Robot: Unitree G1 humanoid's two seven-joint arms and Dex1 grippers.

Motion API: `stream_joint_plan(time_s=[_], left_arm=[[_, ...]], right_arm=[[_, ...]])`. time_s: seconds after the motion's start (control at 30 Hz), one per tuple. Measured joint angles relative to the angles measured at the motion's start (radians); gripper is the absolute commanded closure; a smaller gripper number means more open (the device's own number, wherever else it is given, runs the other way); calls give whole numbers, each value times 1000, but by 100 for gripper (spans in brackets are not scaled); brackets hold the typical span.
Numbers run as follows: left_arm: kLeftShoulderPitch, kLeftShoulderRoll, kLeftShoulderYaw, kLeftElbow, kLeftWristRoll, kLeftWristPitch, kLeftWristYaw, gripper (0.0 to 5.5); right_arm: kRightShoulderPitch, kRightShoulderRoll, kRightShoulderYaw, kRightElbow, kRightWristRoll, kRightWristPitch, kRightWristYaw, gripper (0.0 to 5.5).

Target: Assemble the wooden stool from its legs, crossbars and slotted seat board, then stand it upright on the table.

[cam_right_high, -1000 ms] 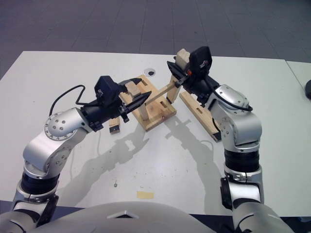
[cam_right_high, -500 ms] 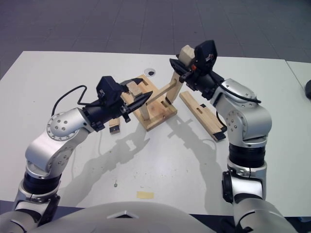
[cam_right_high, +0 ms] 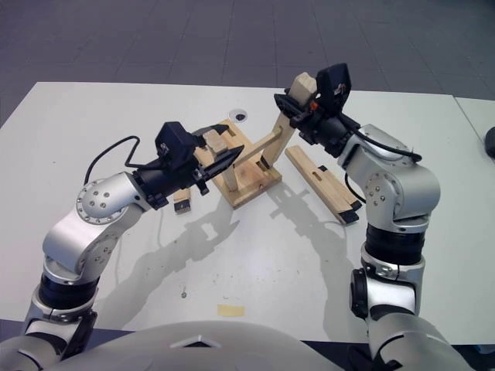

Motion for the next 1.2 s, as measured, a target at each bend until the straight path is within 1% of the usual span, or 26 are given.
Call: stream_joint_plan(time_s=[0.23, 0.3, 0.4, 0.5, 0.67, 0.8, 0.9, 0.97, 1.03, 1.13, 1.2], left_arm=[[-4, -5, -3, 6, 4, -2, 2, 347], [-6, -6, -3, 9, 5, -3, 3, 347], [-6, -7, -5, 11, 9, -5, 3, 347], [-7, -8, -5, 15, 12, -8, 6, 347], [-3, -7, -5, 19, 14, -13, 5, 347], [0, -3, -3, 20, 13, -22, 1, 347], [1, -1, -4, 21, 13, -23, 0, 347], [1, 0, -5, 23, 13, -22, 0, 347], [0, 1, -4, 31, 13, -22, 0, 347], [-7, 4, 5, 37, 12, -3, -5, 347], [-14, 6, 21, 39, 0, 14, -18, 347]], right_arm=[[-90, 12, -84, 81, 80, 187, -25, 449], [-113, -2, -81, 99, 83, 217, -19, 448], [-133, -42, -44, 127, 81, 219, 8, 449], [-139, -61, -1, 158, 65, 193, 27, 449], [-97, -63, 29, 159, 38, 138, 28, 450], [-57, -96, 79, 154, 16, 4, 47, 445], [-28, -97, 91, 152, 13, -52, 42, 443], [-4, -81, 92, 150, 13, -89, 29, 443], [23, -40, 90, 158, 12, -147, -3, 443], [55, 28, 72, 161, 13, -182, -48, 444], [58, 34, 70, 157, 13, -184, -51, 445]])
